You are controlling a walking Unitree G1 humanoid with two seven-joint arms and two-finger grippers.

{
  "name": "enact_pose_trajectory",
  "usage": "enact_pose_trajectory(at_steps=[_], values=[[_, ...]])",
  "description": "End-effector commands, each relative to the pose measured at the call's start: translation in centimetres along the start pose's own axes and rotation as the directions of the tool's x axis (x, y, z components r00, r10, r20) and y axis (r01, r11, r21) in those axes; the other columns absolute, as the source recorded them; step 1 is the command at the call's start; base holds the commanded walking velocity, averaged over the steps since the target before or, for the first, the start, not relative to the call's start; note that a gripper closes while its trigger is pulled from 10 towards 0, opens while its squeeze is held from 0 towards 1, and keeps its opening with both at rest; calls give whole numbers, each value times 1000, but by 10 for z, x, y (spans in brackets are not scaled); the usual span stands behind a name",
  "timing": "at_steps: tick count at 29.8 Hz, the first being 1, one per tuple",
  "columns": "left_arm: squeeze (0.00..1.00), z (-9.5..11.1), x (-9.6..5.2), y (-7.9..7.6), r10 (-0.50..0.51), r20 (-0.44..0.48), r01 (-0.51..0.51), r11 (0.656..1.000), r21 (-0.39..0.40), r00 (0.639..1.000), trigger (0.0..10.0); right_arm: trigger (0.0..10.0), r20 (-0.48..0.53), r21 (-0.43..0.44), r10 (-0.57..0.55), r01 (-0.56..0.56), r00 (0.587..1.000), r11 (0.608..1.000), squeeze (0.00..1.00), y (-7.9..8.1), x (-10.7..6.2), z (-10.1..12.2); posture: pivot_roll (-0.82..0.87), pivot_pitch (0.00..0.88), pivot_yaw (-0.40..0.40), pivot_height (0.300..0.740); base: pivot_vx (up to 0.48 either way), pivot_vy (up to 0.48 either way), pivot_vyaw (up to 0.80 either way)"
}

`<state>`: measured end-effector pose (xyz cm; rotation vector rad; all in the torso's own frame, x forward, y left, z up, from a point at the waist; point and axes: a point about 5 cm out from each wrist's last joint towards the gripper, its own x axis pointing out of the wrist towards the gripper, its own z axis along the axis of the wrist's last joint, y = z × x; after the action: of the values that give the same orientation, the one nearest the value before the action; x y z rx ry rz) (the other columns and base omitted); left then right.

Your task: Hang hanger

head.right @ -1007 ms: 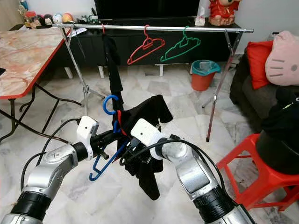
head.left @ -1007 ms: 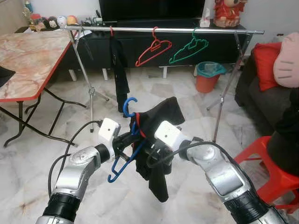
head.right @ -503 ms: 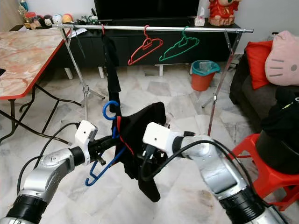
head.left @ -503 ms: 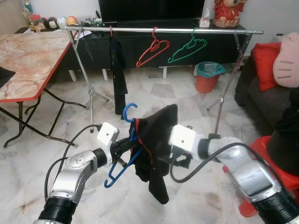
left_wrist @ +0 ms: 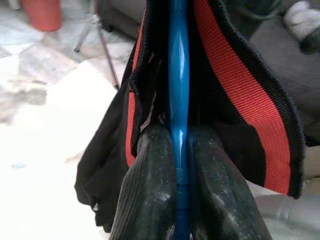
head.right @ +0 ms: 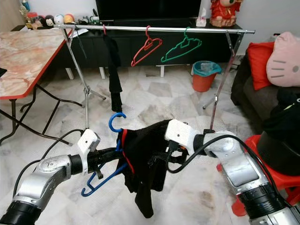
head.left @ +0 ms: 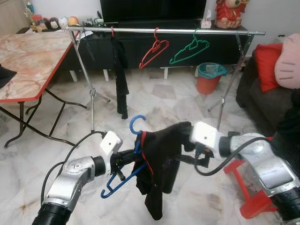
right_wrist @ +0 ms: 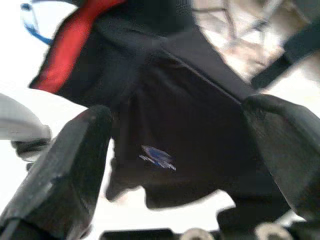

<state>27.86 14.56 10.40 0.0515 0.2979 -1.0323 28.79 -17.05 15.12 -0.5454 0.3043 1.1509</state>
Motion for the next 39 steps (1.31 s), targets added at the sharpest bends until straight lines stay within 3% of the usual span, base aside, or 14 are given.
enact_pose_trajectory(at_steps=[1,7,12,16,22,39], values=[[0,10,1,-6,-58,31,57,998,22,998,10000,10000,22,-2,25,-25,999,1000,0,-1,-8,0,-31,0,-42,740,0,0,0],[0,5,-1,-14,-134,-35,136,990,42,990,10000,10000,96,11,62,-63,994,998,0,-14,-21,5,-47,0,-52,740,0,0,0],[0,5,-4,-17,-176,-68,180,982,51,982,10000,10000,36,3,125,-126,991,992,0,-16,-23,-8,-47,0,-63,740,0,0,0],[0,6,-5,-17,-189,-79,194,980,54,979,10000,10000,51,12,182,-183,982,983,0,-13,-22,-10,-44,0,-64,740,0,0,0],[0,7,-8,-17,-231,-113,240,968,74,966,10000,10000,36,4,308,-308,951,951,0,0,-15,-19,-39,0,-59,740,0,0,0],[0,18,-6,-20,-309,-162,330,935,127,937,10000,10000,17,-9,332,-332,943,943,0,6,8,-30,-29,0,-41,740,0,0,0]])
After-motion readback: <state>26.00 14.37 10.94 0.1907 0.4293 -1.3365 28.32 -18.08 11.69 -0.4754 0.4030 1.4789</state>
